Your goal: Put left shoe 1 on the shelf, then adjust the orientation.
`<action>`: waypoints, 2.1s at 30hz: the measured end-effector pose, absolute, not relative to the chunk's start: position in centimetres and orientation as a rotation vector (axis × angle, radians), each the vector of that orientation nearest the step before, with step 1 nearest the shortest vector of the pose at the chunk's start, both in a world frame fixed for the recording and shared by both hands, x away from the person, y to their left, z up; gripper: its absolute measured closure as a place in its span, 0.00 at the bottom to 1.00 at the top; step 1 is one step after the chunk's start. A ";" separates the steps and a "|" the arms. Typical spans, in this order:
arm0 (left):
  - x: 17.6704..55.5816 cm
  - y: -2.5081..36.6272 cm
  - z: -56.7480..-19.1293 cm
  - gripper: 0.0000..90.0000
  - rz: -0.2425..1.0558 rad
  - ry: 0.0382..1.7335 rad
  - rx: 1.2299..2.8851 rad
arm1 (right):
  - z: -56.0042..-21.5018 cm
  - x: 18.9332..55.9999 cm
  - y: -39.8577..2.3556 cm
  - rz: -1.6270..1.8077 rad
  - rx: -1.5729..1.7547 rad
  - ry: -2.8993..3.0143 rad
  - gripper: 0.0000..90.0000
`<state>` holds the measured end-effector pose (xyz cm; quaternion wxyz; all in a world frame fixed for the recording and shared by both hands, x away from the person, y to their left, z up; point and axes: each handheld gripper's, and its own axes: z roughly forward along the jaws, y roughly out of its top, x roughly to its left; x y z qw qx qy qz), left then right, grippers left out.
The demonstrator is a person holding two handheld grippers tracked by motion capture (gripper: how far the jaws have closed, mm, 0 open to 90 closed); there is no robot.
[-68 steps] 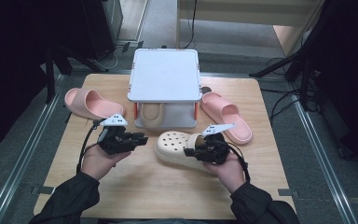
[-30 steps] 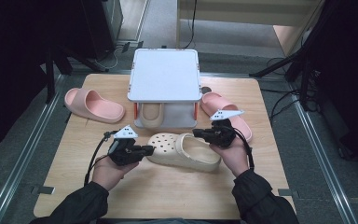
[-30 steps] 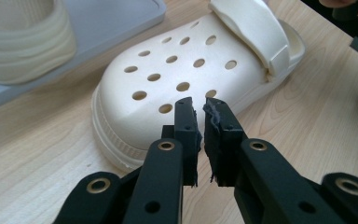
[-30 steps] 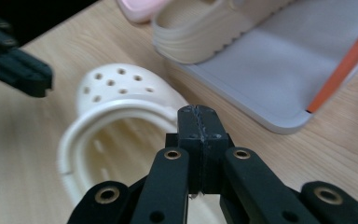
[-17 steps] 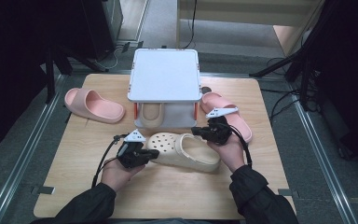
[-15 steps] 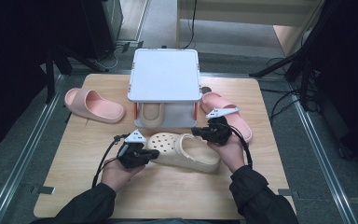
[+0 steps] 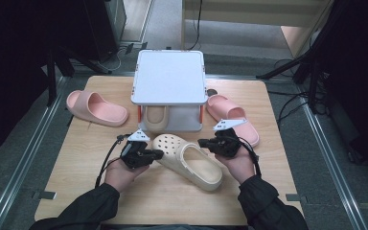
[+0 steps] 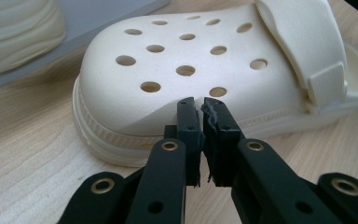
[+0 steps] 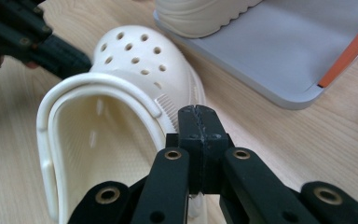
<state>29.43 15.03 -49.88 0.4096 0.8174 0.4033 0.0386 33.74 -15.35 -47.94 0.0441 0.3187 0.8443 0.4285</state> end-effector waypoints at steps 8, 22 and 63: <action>30.4 14.8 -49.9 0.94 0.072 1.016 2.049 | -48.0 32.4 -15.7 1.316 1.008 2.569 1.00; 32.2 14.2 -50.0 0.97 0.062 0.994 2.036 | -48.2 29.4 -14.8 1.296 1.001 2.568 1.00; 35.8 17.6 -38.5 0.99 0.091 0.910 2.009 | -48.5 26.4 -13.9 1.292 1.217 2.432 0.65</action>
